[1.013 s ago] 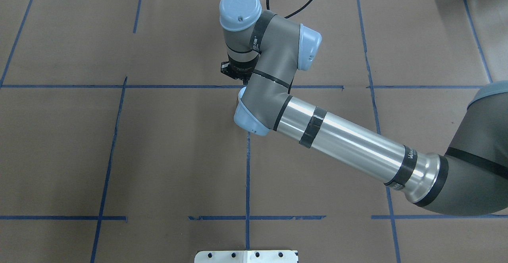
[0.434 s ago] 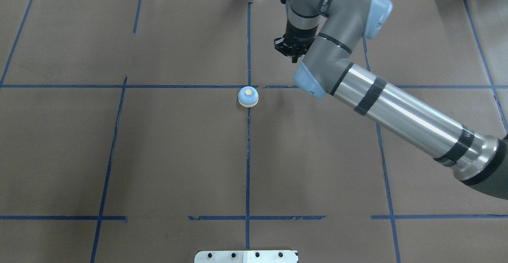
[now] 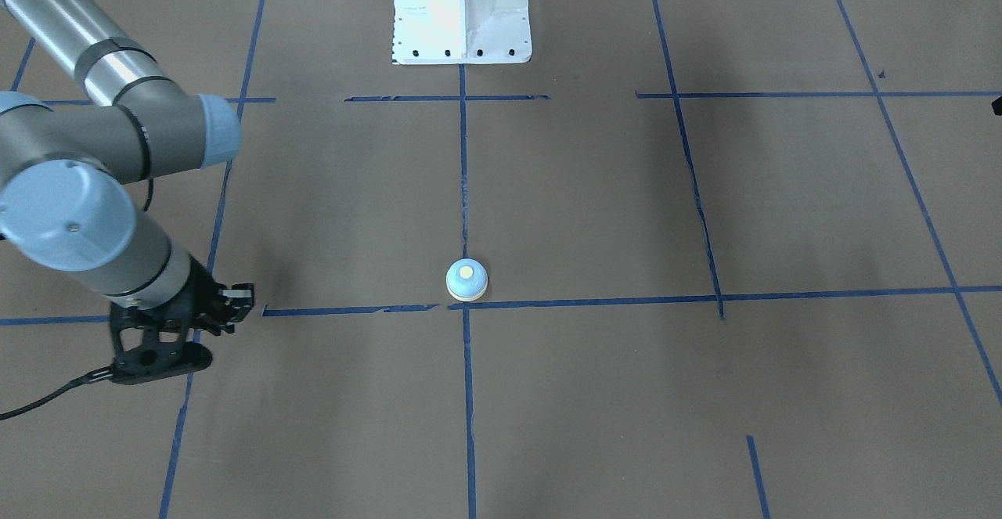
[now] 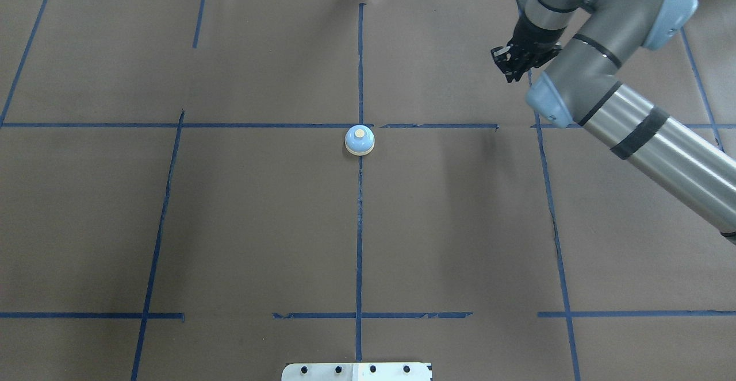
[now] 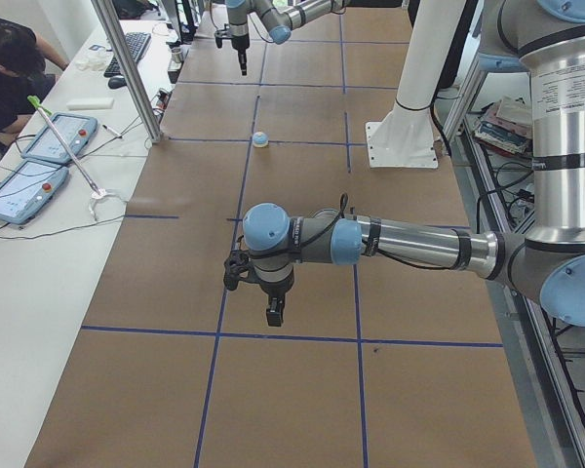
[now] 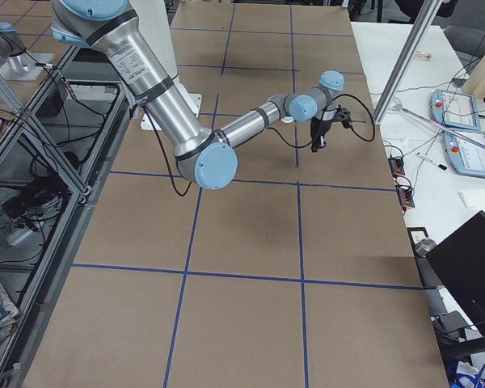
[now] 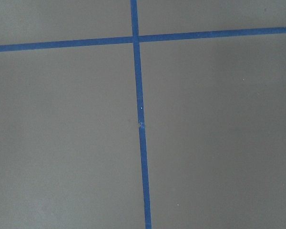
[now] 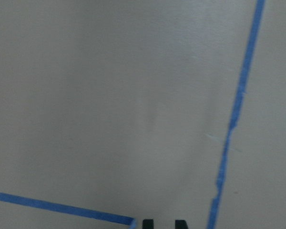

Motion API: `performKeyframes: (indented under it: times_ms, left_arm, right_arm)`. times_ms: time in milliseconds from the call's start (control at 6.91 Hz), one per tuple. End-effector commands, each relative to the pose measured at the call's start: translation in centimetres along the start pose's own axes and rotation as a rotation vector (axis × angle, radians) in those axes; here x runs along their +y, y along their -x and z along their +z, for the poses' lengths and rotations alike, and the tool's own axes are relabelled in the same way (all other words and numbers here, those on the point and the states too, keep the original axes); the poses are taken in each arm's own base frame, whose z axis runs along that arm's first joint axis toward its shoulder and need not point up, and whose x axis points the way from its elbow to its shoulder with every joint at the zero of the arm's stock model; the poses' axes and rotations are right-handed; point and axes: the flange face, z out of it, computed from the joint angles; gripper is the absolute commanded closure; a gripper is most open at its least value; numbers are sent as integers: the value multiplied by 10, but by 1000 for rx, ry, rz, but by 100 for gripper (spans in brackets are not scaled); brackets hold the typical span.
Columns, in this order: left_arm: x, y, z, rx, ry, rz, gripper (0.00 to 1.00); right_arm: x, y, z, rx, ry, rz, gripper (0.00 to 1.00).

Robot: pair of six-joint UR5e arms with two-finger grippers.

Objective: Place and press bell with both arms

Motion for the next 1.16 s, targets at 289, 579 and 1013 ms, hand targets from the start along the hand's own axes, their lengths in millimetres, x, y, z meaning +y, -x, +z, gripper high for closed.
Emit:
performKeyframes:
  times_ms: [289,579,1013]
  left_arm:
    - [8,5,5,0,13,-13,0]
    - [11,7,7,1,17,-19,0]
    - [16,9,10,9,25,-36,0]
  right_arm:
    - [72,-211,-26,-24,15,-95,0]
    - [148,-340,-36,-43,23,-75,0]
    - [261,-432,-37,-23,32,84,0]
